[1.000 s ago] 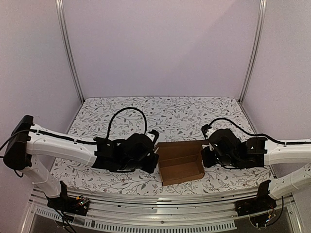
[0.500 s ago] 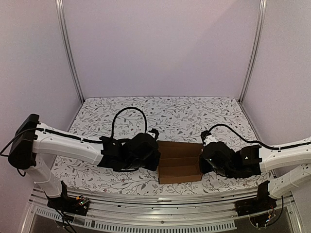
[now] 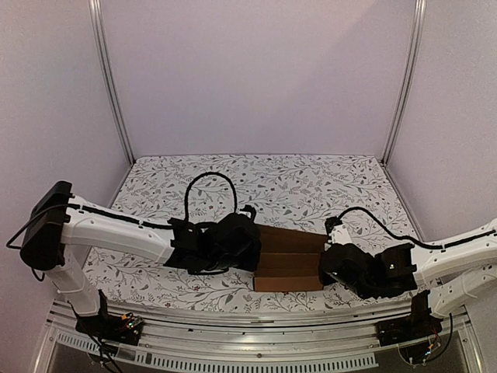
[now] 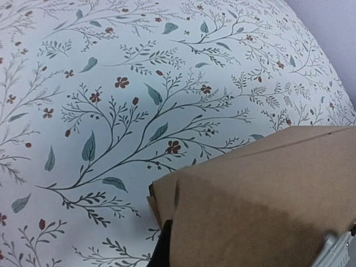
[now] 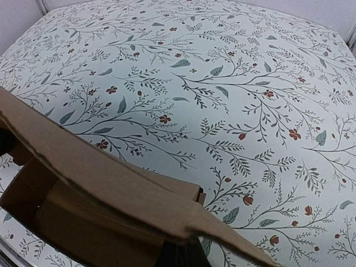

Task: Fold the paper box

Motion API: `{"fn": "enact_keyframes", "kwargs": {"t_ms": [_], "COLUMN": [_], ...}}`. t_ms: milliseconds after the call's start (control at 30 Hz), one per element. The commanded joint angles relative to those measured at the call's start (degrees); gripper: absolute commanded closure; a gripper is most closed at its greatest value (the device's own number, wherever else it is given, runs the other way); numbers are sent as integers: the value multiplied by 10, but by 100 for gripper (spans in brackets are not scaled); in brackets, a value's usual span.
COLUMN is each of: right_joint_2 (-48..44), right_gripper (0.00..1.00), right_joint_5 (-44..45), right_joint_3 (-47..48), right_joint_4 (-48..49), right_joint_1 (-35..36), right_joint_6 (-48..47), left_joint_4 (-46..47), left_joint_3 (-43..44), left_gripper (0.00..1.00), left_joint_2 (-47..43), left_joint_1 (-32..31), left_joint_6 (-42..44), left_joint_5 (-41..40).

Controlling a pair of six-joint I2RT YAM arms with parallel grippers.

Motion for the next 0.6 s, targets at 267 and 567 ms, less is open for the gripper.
{"fn": "enact_keyframes", "kwargs": {"t_ms": [267,567], "right_joint_2": [49,68], "right_gripper": [100,100], "right_joint_5": [35,39], "right_joint_3": [7,13], "right_joint_4": [27,27], "right_joint_1": [46,52], "right_joint_6": [22,29], "left_joint_4": [11,13], "left_joint_3": [23,39], "left_gripper": [100,100], "left_joint_2": [33,53], "left_joint_1": [-10,-18], "left_joint_6": [-24,-34], "left_joint_5": [38,55]}}
